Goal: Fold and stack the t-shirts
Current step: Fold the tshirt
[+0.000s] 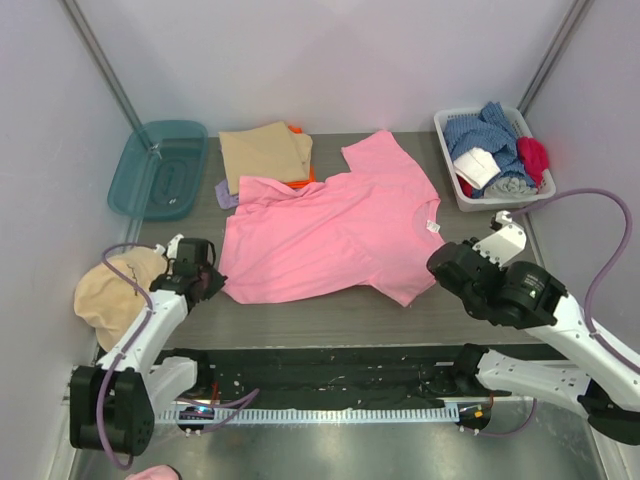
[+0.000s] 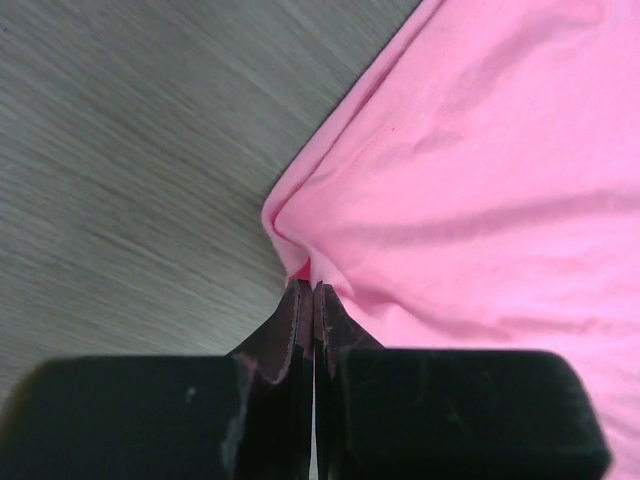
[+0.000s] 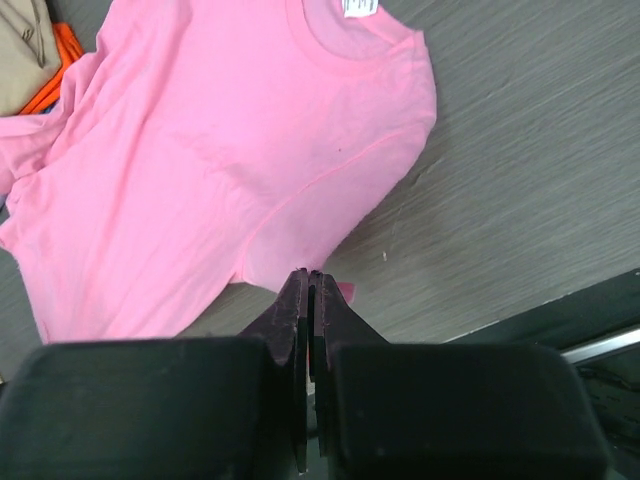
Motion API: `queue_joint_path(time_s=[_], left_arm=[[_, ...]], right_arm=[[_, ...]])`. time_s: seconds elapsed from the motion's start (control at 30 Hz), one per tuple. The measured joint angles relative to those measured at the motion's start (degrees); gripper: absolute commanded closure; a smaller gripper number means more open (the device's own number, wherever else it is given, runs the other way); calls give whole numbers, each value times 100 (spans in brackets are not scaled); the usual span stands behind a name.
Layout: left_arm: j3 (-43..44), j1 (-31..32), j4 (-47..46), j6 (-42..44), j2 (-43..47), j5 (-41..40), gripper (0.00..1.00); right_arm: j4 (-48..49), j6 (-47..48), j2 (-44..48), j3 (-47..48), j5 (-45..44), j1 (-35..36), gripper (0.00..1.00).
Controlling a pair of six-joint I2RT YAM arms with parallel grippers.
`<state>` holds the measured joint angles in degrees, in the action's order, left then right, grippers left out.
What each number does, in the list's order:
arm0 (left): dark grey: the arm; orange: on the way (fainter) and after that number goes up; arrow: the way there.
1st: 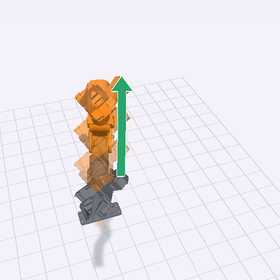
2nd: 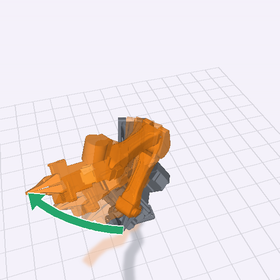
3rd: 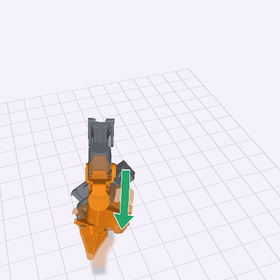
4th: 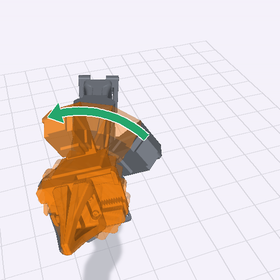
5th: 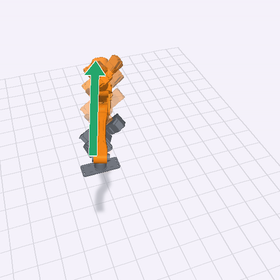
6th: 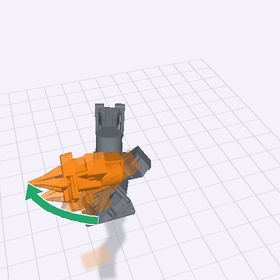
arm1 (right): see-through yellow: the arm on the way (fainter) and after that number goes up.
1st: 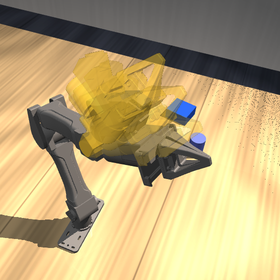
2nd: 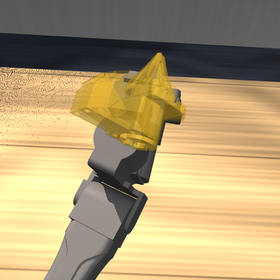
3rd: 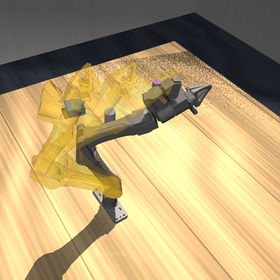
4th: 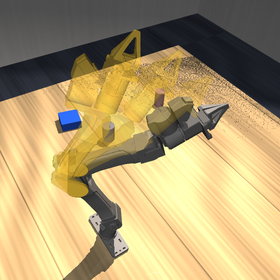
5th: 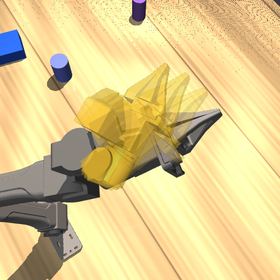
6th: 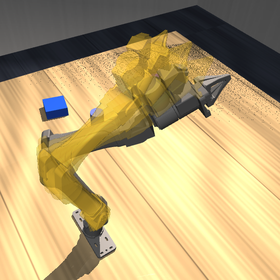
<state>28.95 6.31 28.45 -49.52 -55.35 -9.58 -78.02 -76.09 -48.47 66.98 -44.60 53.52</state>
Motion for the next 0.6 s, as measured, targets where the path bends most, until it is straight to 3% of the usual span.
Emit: queue_joint_path(time_s=[0.33,0.6], left_arm=[[745,13,-754,42,-1137,26,100],[914,28,-1012,52,-1432,52,100]], right_arm=[[11,717,-835,350,-597,-28,99],[837,1869,-1537,605,-520,-562,99]])
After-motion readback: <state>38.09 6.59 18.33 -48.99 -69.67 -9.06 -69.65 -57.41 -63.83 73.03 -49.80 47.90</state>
